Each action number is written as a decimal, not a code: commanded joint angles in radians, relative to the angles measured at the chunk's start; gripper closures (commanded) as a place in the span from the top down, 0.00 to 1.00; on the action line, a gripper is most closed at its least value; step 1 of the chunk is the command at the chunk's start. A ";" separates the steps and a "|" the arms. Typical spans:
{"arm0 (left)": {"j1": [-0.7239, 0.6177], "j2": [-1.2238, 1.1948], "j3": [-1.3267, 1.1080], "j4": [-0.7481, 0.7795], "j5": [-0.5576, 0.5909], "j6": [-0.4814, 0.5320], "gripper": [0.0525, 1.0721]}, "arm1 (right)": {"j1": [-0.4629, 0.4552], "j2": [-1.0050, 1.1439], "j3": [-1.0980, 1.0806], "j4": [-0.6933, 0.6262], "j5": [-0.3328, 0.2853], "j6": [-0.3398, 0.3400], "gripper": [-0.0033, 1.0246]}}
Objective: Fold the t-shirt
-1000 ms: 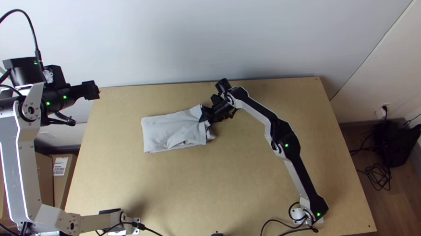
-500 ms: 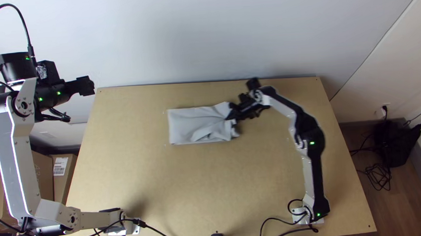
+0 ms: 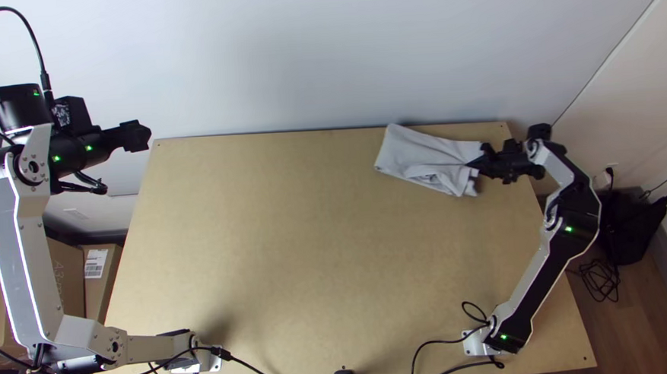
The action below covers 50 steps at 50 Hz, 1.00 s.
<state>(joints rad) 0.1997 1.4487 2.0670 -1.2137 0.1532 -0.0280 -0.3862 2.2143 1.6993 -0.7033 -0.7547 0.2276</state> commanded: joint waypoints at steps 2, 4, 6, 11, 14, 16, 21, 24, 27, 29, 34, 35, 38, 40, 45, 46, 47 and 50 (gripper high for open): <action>-0.009 0.006 0.030 0.006 0.031 0.002 0.95 | -0.079 0.012 0.063 0.047 0.017 0.033 0.03; -0.011 0.004 0.030 0.006 0.032 -0.004 0.95 | -0.102 0.025 0.083 0.047 0.020 0.039 0.03; -0.013 0.002 0.030 0.005 0.034 -0.006 0.95 | -0.126 0.041 0.100 0.047 0.023 0.045 0.03; -0.013 -0.004 0.027 0.002 0.040 -0.009 0.95 | -0.178 0.097 0.155 0.047 0.038 0.059 0.03; -0.013 -0.010 0.022 -0.001 0.040 -0.009 0.95 | -0.206 0.124 0.188 0.033 0.037 0.065 0.03; -0.013 -0.016 0.018 -0.001 0.046 -0.009 0.95 | -0.224 0.133 0.200 0.030 0.037 0.065 0.03; -0.013 -0.028 0.008 -0.003 0.054 -0.007 0.95 | -0.256 0.140 0.209 0.025 0.038 0.065 0.03; -0.013 -0.033 0.007 -0.003 0.057 -0.007 0.95 | -0.272 0.139 0.207 0.007 0.038 0.059 0.03; -0.013 -0.037 0.008 -0.003 0.059 -0.007 0.95 | -0.284 0.128 0.203 -0.010 0.041 0.053 0.18; -0.013 -0.040 0.008 -0.003 0.059 -0.007 0.95 | -0.292 0.116 0.200 -0.036 0.043 0.026 0.48; -0.014 -0.047 0.008 -0.001 0.062 -0.010 0.95 | -0.307 0.041 0.186 -0.071 0.110 -0.027 0.97; -0.014 -0.048 0.008 0.000 0.060 -0.013 0.95 | -0.312 0.019 0.180 -0.068 0.123 -0.033 0.97; -0.014 -0.050 0.008 0.005 0.060 -0.026 0.96 | -0.327 -0.081 0.154 -0.050 0.155 -0.051 0.97; -0.014 -0.054 0.008 0.014 0.060 -0.038 0.96 | -0.329 -0.160 0.134 -0.027 0.178 -0.071 0.97; -0.016 -0.088 -0.035 0.079 0.057 -0.062 0.96 | -0.316 -0.407 0.036 0.096 0.284 -0.140 0.97; -0.014 -0.100 -0.050 0.097 0.057 -0.067 0.96 | -0.306 -0.456 0.019 0.119 0.299 -0.154 0.97; -0.016 -0.120 -0.079 0.131 0.051 -0.070 0.96 | -0.293 -0.504 0.003 0.140 0.310 -0.168 0.97; -0.023 -0.183 -0.163 0.210 0.046 -0.092 0.96 | -0.263 -0.634 -0.036 0.215 0.331 -0.195 0.97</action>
<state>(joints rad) 0.1886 1.3701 1.9961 -1.0752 0.1986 -0.0757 -0.6991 1.8359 1.7176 -0.5735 -0.4469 0.1040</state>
